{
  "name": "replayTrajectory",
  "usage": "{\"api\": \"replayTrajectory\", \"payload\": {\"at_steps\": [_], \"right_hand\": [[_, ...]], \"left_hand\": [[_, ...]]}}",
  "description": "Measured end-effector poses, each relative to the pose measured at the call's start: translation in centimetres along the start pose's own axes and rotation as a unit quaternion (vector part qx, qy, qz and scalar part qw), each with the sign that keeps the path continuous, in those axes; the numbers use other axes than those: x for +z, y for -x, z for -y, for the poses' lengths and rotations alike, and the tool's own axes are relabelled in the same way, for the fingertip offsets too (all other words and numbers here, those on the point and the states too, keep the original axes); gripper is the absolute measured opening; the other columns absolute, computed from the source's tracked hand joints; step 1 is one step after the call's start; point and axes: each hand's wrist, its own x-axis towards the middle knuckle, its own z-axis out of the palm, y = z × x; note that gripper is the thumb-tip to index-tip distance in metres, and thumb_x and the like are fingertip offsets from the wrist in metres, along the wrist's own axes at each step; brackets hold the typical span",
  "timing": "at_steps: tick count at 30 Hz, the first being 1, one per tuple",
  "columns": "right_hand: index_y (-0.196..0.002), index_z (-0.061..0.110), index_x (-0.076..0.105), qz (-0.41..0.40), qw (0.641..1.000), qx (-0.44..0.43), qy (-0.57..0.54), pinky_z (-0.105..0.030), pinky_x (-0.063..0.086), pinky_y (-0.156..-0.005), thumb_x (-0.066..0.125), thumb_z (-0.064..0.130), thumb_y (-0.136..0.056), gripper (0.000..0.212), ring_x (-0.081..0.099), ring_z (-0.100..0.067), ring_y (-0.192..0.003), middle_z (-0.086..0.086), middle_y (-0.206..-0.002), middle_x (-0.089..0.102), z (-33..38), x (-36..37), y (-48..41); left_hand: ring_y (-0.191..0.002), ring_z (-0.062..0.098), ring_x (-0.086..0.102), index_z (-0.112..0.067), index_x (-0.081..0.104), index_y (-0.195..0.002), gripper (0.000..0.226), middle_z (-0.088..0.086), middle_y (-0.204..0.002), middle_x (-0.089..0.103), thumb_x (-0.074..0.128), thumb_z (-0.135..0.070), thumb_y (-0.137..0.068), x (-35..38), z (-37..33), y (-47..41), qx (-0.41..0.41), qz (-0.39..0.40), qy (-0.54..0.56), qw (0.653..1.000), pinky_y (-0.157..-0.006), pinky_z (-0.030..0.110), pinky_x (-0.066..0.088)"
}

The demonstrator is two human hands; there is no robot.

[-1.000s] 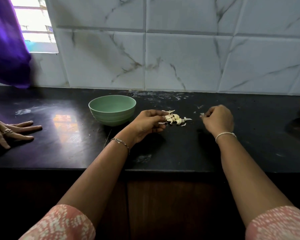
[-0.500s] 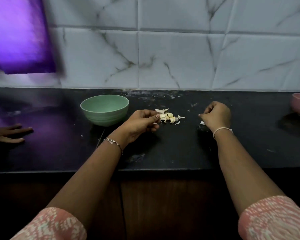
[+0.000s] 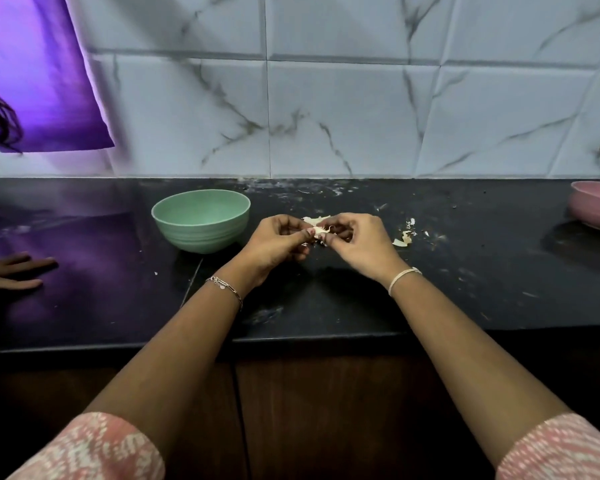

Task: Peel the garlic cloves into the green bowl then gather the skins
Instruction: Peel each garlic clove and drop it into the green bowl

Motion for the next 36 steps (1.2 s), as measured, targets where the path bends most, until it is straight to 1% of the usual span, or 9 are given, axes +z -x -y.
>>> {"api": "replayTrajectory", "payload": {"at_steps": [3, 7, 11, 19, 23, 26, 30, 33, 36], "right_hand": [[-0.095, 0.019, 0.074, -0.018, 0.999, -0.003, 0.047, -0.037, 0.057, -0.077, 0.074, 0.019, -0.083, 0.012, 0.067, -0.013, -0.074, 0.002, -0.083, 0.073, -0.5, -0.1, -0.1], [-0.100, 0.016, 0.074, -0.001, 0.998, -0.001, 0.057, -0.040, 0.056, -0.082, 0.063, 0.012, -0.088, 0.016, 0.069, -0.019, -0.083, -0.001, -0.087, 0.074, -0.7, 0.0, -0.2], [-0.095, 0.018, 0.074, -0.032, 0.995, 0.008, 0.094, -0.036, 0.055, -0.074, 0.064, 0.018, -0.089, 0.012, 0.066, -0.019, -0.074, -0.002, -0.078, 0.072, -0.3, -0.1, -0.2], [-0.094, 0.021, 0.071, -0.021, 0.990, 0.010, 0.142, -0.037, 0.054, -0.076, 0.059, 0.019, -0.091, 0.013, 0.066, -0.019, -0.077, 0.003, -0.078, 0.073, 0.2, -0.1, 0.0], [-0.094, 0.021, 0.070, -0.009, 0.993, 0.022, 0.117, -0.035, 0.054, -0.082, 0.059, 0.016, -0.092, 0.013, 0.068, -0.011, -0.078, 0.013, -0.067, 0.068, 0.5, -0.2, 0.2], [-0.091, 0.023, 0.070, -0.007, 0.995, 0.034, 0.092, -0.037, 0.055, -0.083, 0.060, 0.015, -0.091, 0.013, 0.069, -0.009, -0.077, 0.016, -0.063, 0.066, 0.4, -0.3, 0.2], [-0.090, 0.024, 0.070, 0.004, 0.997, 0.028, 0.069, -0.039, 0.056, -0.082, 0.060, 0.013, -0.091, 0.015, 0.070, -0.009, -0.075, 0.014, -0.066, 0.069, 0.3, -0.3, 0.2], [-0.085, 0.028, 0.067, 0.022, 0.997, 0.021, 0.068, -0.040, 0.057, -0.080, 0.058, 0.012, -0.092, 0.019, 0.070, -0.009, -0.072, 0.012, -0.066, 0.069, 0.3, -0.2, 0.3], [-0.077, 0.032, 0.061, 0.028, 0.998, 0.046, 0.029, -0.043, 0.057, -0.080, 0.058, 0.013, -0.093, 0.026, 0.070, -0.011, -0.069, 0.010, -0.067, 0.070, 0.2, -0.3, 0.3]], "left_hand": [[-0.056, 0.010, 0.059, 0.001, 0.060, -0.100, 0.016, 0.009, -0.079, 0.064, 0.067, -0.006, -0.088, 0.1, 0.1, -0.1, 0.005, -0.007, -0.005, 1.000, -0.055, 0.021, 0.053], [-0.057, 0.012, 0.058, -0.002, 0.062, -0.096, 0.013, 0.009, -0.079, 0.064, 0.069, -0.007, -0.087, 0.0, 0.2, -0.2, 0.022, -0.016, -0.013, 1.000, -0.055, 0.022, 0.053], [-0.057, 0.006, 0.060, 0.003, 0.064, -0.103, 0.022, 0.007, -0.076, 0.068, 0.071, -0.002, -0.083, 0.1, 0.4, -0.1, 0.043, 0.016, -0.036, 0.998, -0.057, 0.021, 0.055], [-0.053, 0.000, 0.059, 0.008, 0.064, -0.106, 0.021, -0.010, -0.060, 0.069, 0.067, 0.002, -0.086, 0.4, 0.4, -0.1, 0.064, 0.027, -0.077, 0.995, -0.057, 0.015, 0.052], [-0.054, -0.001, 0.059, 0.007, 0.065, -0.107, 0.019, -0.011, -0.059, 0.067, 0.064, 0.001, -0.088, 0.3, 0.7, -0.4, 0.066, 0.027, -0.097, 0.993, -0.059, 0.015, 0.053], [-0.058, 0.000, 0.059, 0.005, 0.065, -0.108, 0.018, -0.005, -0.068, 0.067, 0.062, 0.002, -0.090, 0.2, 1.0, -0.6, 0.069, 0.023, -0.105, 0.992, -0.064, 0.018, 0.056], [-0.063, 0.003, 0.061, 0.000, 0.066, -0.107, 0.018, 0.003, -0.079, 0.066, 0.058, 0.004, -0.092, 0.1, 1.0, -0.8, 0.076, 0.019, -0.110, 0.991, -0.069, 0.019, 0.057], [-0.064, 0.004, 0.061, -0.007, 0.067, -0.103, 0.020, 0.004, -0.082, 0.066, 0.056, 0.005, -0.093, 0.0, 0.9, -0.8, 0.079, 0.020, -0.110, 0.991, -0.069, 0.019, 0.057], [-0.065, 0.010, 0.061, -0.013, 0.067, -0.103, 0.021, 0.006, -0.080, 0.065, 0.056, 0.002, -0.094, 0.0, 0.8, -0.7, 0.074, 0.020, -0.097, 0.992, -0.070, 0.023, 0.058]]}}
